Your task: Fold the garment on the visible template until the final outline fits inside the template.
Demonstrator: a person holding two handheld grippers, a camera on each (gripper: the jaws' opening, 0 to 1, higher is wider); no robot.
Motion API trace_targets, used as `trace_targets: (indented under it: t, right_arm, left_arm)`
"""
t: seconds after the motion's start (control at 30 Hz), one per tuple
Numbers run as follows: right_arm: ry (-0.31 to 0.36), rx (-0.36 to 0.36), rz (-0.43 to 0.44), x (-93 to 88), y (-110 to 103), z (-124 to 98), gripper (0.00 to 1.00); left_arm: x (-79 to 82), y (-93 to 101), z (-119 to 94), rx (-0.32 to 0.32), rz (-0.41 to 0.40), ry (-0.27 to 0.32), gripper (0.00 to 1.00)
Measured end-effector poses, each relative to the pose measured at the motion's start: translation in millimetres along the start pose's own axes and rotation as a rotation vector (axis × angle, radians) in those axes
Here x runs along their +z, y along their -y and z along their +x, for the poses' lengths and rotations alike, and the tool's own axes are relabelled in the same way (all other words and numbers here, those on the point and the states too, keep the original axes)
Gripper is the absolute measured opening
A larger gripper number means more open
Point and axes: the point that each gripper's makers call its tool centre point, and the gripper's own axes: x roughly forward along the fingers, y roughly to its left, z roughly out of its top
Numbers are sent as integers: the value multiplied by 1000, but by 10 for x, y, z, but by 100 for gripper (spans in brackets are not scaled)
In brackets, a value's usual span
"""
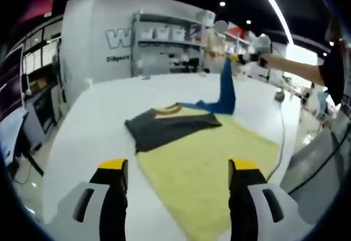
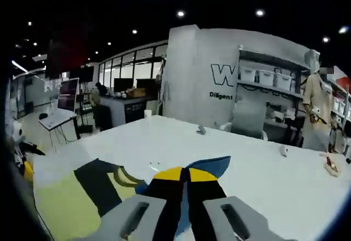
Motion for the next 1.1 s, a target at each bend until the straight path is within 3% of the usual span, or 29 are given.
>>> trace_targets:
  t: [0.23, 0.53, 0.63, 0.8, 0.9, 1.1]
  right_arm:
    - [81, 101, -14, 188, -662, 356, 0]
    - [66, 176, 77, -85, -1463, 788, 0]
    - [68, 196, 51, -105, -1788, 855, 0]
    - [34, 241, 16, -330, -2258, 1009, 0]
    - [7, 304, 61, -454, -2536, 1052, 0]
    - [-38, 353, 44, -686, -2906, 1127, 0]
  left_arm:
    - [85, 87, -51, 6, 9, 1, 69]
    - [74, 148, -62, 1, 14, -18, 69]
    - [56, 124, -81, 6, 20, -29, 69]
    - [49, 98, -173, 18, 19, -31, 69]
    - [-8, 60, -240, 31, 13, -43, 69]
    - [-117, 16, -307, 50, -18, -58, 69]
